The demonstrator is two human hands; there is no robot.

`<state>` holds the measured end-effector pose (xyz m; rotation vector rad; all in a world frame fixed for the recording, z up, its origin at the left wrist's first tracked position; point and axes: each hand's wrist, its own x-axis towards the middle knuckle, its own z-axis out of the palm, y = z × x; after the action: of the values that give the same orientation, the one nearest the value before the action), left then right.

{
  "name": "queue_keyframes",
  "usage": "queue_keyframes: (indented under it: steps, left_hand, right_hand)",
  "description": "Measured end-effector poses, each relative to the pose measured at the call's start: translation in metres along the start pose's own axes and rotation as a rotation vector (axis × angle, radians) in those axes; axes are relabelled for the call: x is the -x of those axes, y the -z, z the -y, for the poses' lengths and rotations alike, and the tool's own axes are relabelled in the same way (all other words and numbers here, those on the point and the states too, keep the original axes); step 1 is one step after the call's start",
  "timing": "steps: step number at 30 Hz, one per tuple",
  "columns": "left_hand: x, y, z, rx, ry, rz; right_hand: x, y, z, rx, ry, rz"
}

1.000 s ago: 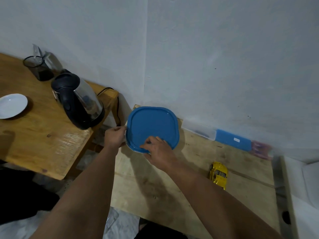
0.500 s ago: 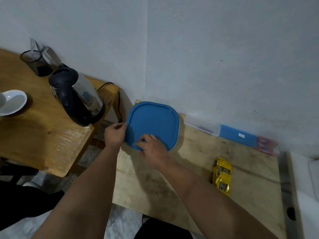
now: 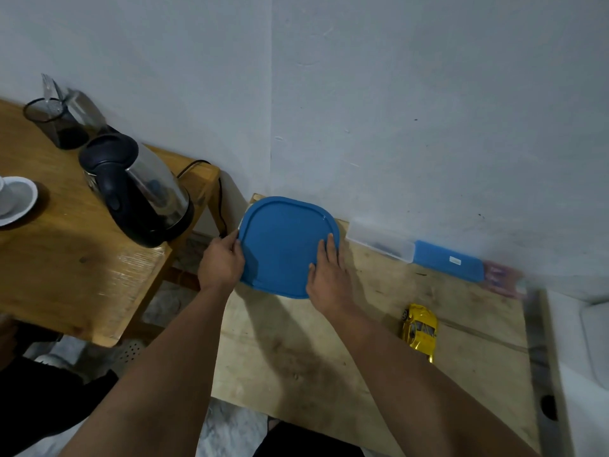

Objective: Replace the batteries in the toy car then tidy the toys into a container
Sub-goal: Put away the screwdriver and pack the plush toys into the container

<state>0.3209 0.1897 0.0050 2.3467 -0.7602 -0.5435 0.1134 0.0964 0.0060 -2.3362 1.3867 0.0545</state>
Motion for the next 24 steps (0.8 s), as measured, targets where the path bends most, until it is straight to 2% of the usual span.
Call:
queue_keyframes:
  steps: [7, 12, 18, 24]
  left_hand:
    - [0.007, -0.004, -0.006, -0.167, -0.036, 0.005]
    - [0.01, -0.014, -0.004, -0.144, -0.02, 0.029]
    - [0.003, -0.008, -0.007, -0.243, -0.052, 0.07]
    - [-0.01, -0.007, -0.013, -0.412, -0.157, 0.119]
  right_hand:
    - [0.003, -0.008, -0.017, -0.047, 0.12, -0.037]
    - [0.003, -0.015, -0.024, -0.047, 0.173, -0.076]
    - [-0.016, 0.009, -0.008, 0.137, 0.069, -0.052]
    - [-0.053, 0.01, -0.007, 0.015, -0.008, 0.073]
